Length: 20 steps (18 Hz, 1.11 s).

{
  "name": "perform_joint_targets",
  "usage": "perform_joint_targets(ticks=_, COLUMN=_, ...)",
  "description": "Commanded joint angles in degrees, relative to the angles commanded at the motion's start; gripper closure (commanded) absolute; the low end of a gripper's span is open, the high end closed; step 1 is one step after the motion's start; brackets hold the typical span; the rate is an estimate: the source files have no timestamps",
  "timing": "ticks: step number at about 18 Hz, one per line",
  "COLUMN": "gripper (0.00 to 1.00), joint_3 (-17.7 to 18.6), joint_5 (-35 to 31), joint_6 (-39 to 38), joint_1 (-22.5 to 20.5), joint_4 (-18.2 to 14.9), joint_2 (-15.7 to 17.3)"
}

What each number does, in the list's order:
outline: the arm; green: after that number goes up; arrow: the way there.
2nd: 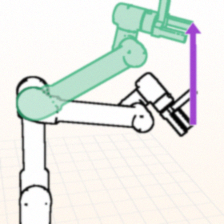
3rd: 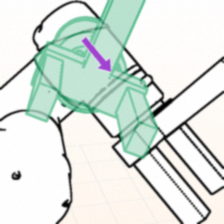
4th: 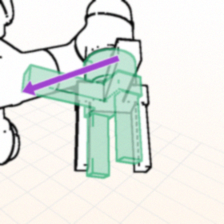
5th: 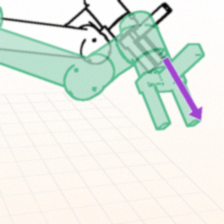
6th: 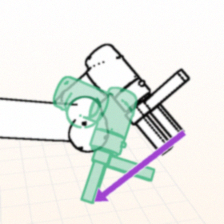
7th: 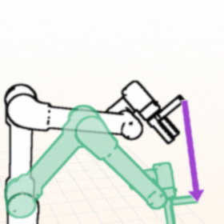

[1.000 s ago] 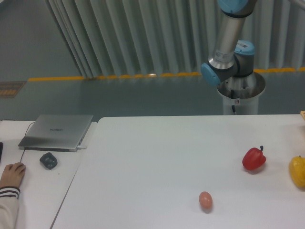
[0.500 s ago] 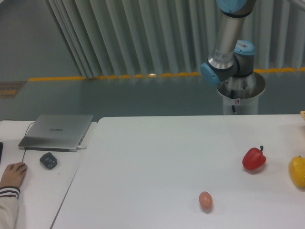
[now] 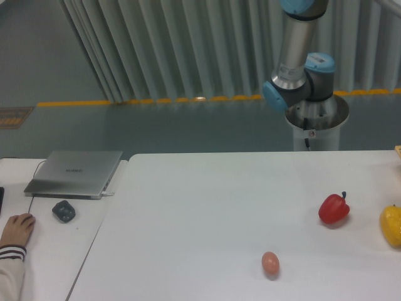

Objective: Place the green peppers in a basket

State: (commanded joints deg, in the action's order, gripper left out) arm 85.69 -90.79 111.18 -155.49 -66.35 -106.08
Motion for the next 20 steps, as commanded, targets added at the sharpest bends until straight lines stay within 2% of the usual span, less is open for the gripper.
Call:
perform_joint_targets(ticks=5, gripper=0.00, joint_3=-1.67, joint_5=0.18, joint_6=-1.49, joint_1=3.78, joint_4=-7.20, joint_2=-0.17)
perform_joint_targets(ticks=10, gripper=0.00, joint_3=-1.93, joint_5=0.09, joint_6=-2.90, joint_1=5.89, joint_4=-7.74, joint_2=-1.40)
perform_joint_targets(ticks=20, gripper=0.00, joint_3=-2.20, joint_5=0.53, joint_6=-2.81, joint_1=7.13, joint_4=-8.71, joint_2=-2.11)
